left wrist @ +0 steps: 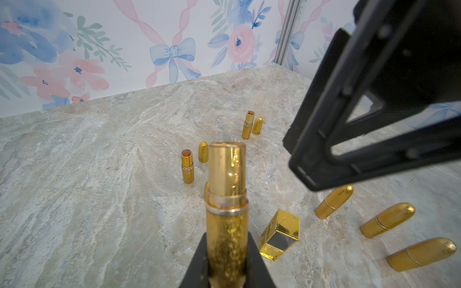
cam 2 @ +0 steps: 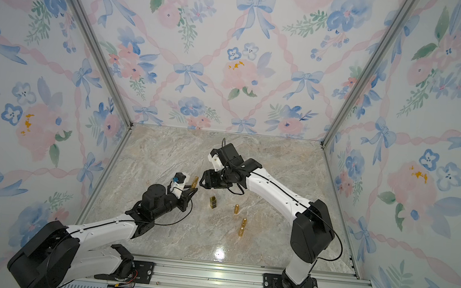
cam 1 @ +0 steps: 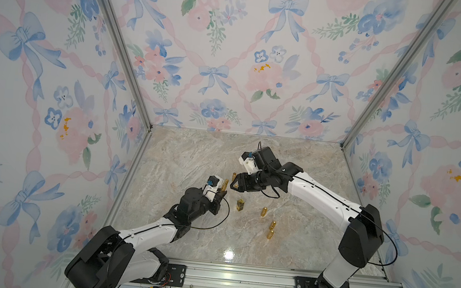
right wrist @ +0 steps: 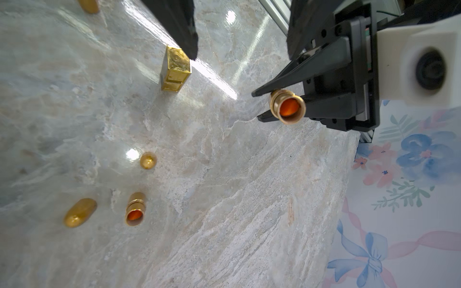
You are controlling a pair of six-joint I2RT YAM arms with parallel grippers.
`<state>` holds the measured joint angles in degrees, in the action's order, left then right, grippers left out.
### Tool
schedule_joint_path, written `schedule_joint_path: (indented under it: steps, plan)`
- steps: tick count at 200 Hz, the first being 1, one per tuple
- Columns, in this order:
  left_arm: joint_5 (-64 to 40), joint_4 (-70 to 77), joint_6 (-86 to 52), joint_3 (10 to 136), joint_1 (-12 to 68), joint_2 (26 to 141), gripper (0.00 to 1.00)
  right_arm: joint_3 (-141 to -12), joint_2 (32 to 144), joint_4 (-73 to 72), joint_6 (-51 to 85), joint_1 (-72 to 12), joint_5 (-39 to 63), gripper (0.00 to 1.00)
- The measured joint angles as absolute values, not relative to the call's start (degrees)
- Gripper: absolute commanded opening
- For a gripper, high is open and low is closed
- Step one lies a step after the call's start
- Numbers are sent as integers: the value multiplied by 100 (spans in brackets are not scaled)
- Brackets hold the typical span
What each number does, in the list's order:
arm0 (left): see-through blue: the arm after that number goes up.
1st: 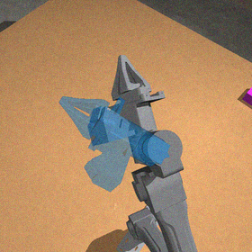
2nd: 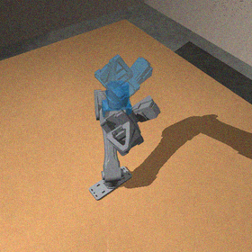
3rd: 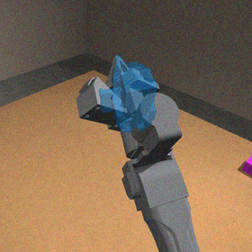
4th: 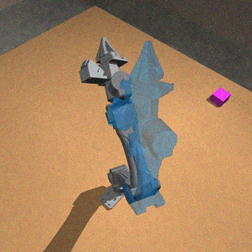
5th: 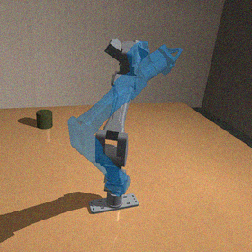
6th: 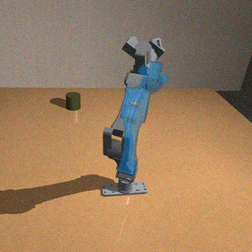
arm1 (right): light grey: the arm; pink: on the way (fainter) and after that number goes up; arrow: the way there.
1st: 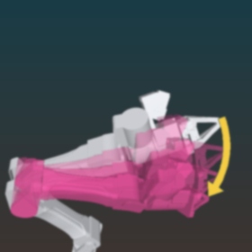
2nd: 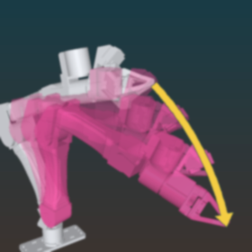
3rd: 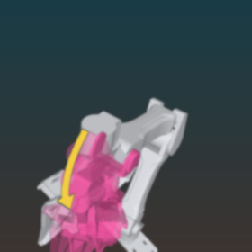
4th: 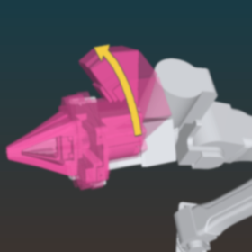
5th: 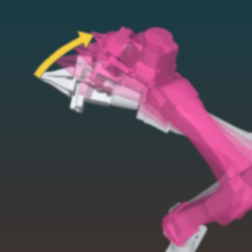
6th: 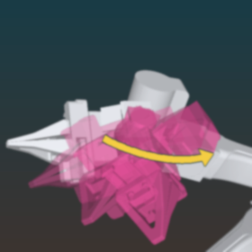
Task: Open the lipstick cap
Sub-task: Place the lipstick at the center of the board.
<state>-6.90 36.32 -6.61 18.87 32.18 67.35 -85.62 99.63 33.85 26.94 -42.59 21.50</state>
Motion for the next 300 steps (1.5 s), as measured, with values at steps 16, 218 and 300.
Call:
schedule_joint_path:
  steps: [16, 218, 300]
  plan:
    - [-805, 3634, -655, 1922, 3218, 6757, 0, -8543, 9966, 3258, 2829, -4259, 2362, 56]
    - [-1140, 3618, -650, 1984, 3218, 6772, 0, -8674, 10551, 2698, 3094, -4362, 2950, 20]
    - [-1009, 3743, -655, 2005, 3218, 6770, 41, -8980, 10580, 2961, 2908, -4366, 2622, 16]
